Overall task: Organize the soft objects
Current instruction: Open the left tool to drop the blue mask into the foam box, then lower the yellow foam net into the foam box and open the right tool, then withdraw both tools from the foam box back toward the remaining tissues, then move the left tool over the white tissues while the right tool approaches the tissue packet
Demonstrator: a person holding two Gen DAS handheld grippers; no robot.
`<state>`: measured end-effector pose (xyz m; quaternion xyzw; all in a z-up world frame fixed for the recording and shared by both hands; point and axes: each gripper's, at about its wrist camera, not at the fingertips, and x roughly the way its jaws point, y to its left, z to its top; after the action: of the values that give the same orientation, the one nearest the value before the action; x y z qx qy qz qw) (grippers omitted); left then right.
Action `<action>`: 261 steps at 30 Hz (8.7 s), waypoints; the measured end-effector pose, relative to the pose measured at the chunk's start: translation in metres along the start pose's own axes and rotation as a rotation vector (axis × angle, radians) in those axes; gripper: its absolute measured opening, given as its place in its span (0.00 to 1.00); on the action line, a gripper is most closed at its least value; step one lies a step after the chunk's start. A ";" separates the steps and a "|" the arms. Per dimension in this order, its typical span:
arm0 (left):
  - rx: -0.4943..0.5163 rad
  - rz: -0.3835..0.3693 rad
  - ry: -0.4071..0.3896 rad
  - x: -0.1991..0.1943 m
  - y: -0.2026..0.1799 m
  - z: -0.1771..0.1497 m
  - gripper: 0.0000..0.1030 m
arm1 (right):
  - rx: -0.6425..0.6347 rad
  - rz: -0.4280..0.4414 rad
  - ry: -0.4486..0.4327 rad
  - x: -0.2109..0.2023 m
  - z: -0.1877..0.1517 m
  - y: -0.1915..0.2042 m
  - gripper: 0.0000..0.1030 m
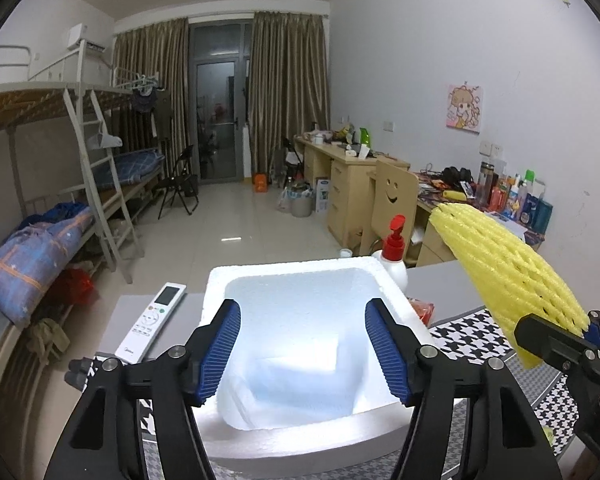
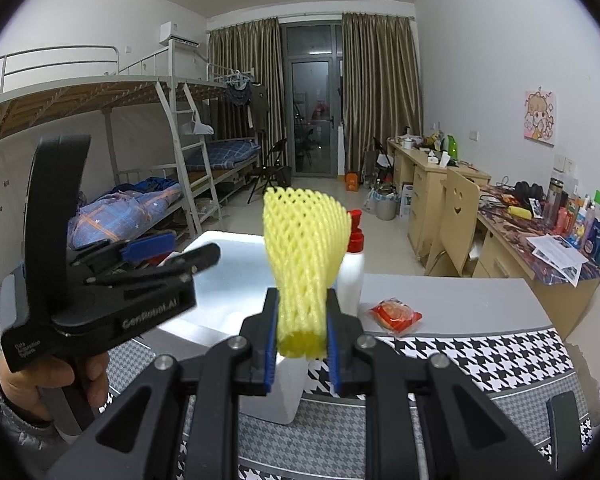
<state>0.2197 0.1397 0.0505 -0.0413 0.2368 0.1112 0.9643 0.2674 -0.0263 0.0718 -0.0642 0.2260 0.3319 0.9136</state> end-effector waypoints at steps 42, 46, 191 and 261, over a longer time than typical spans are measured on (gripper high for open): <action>-0.076 0.164 -0.095 -0.046 0.060 -0.029 0.99 | -0.038 0.037 0.074 0.048 0.014 0.039 0.24; -0.078 0.172 -0.090 -0.047 0.065 -0.032 0.99 | -0.036 0.037 0.089 0.056 0.015 0.042 0.24; 0.073 -0.263 -0.134 -0.137 -0.109 -0.098 0.99 | 0.096 -0.246 -0.109 -0.141 -0.105 -0.064 0.89; 0.225 -0.361 0.120 -0.060 -0.179 -0.175 0.99 | 0.269 -0.279 0.218 -0.055 -0.211 -0.139 0.88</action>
<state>0.1318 -0.0692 -0.0714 0.0181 0.2933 -0.0930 0.9513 0.2404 -0.2211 -0.0951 -0.0081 0.3544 0.1601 0.9213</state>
